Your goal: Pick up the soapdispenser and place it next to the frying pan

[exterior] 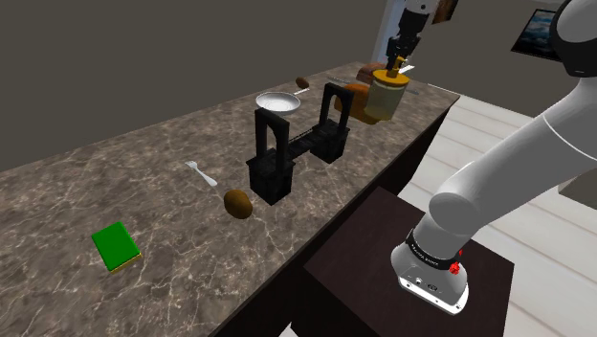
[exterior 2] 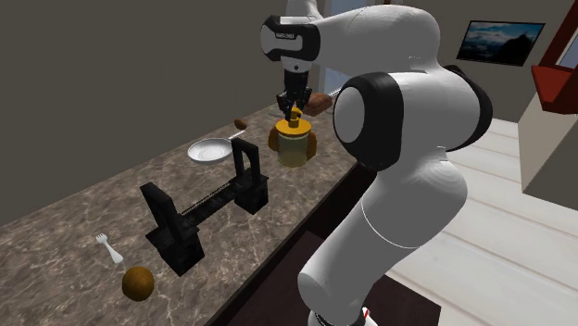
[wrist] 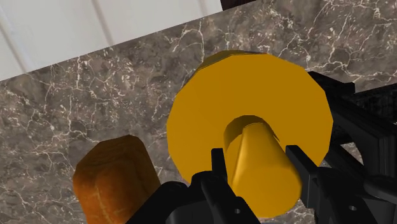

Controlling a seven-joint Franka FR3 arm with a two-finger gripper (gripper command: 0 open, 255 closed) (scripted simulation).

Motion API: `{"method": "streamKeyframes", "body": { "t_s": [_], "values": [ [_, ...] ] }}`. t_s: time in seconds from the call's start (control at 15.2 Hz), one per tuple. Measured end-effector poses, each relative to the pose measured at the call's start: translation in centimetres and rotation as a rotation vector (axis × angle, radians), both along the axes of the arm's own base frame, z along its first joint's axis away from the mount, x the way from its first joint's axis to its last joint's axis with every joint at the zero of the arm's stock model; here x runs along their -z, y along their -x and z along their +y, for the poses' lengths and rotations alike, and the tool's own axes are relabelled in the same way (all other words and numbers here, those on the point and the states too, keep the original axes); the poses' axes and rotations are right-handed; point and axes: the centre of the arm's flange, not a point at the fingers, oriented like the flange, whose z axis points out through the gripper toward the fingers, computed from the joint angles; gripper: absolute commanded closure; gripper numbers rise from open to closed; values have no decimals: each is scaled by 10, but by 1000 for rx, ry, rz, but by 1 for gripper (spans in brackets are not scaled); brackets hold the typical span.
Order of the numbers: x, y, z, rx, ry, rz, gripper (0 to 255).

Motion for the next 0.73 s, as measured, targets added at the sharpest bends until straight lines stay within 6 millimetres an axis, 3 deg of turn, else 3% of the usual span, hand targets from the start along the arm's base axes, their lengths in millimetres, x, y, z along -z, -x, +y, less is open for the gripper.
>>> {"method": "streamKeyframes", "body": {
  "t_s": [0.73],
  "values": [
    [-58, 1, 0, 0, 0, 0, 255]
  ]
}}
